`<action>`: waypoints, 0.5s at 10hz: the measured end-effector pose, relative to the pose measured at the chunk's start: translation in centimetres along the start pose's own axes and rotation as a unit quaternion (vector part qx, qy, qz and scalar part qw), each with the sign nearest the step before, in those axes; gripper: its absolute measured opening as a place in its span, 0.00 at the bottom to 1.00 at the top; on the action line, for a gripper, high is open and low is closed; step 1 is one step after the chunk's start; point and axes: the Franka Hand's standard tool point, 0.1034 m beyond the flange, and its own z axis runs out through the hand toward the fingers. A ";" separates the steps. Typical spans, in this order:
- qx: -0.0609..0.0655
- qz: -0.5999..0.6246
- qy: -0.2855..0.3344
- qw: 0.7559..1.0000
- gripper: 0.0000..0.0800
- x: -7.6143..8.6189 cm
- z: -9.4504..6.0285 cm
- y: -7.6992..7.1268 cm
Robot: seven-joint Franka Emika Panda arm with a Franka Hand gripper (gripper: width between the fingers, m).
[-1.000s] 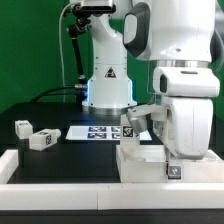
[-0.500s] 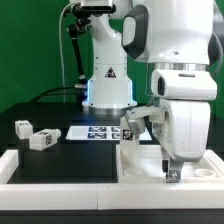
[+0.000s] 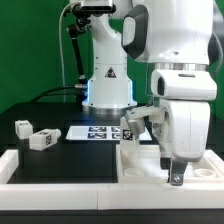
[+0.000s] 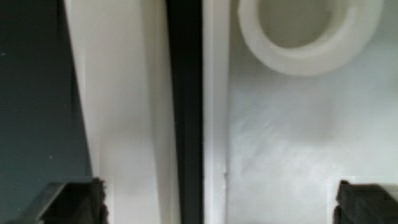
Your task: Assemble square table
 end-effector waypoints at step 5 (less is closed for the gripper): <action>0.007 0.024 -0.017 1.000 0.81 -3.8 -4.0 -0.2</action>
Offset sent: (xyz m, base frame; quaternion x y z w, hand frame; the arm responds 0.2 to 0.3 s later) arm -0.0338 -0.0522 0.0529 0.0157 -0.0439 -0.0102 0.9989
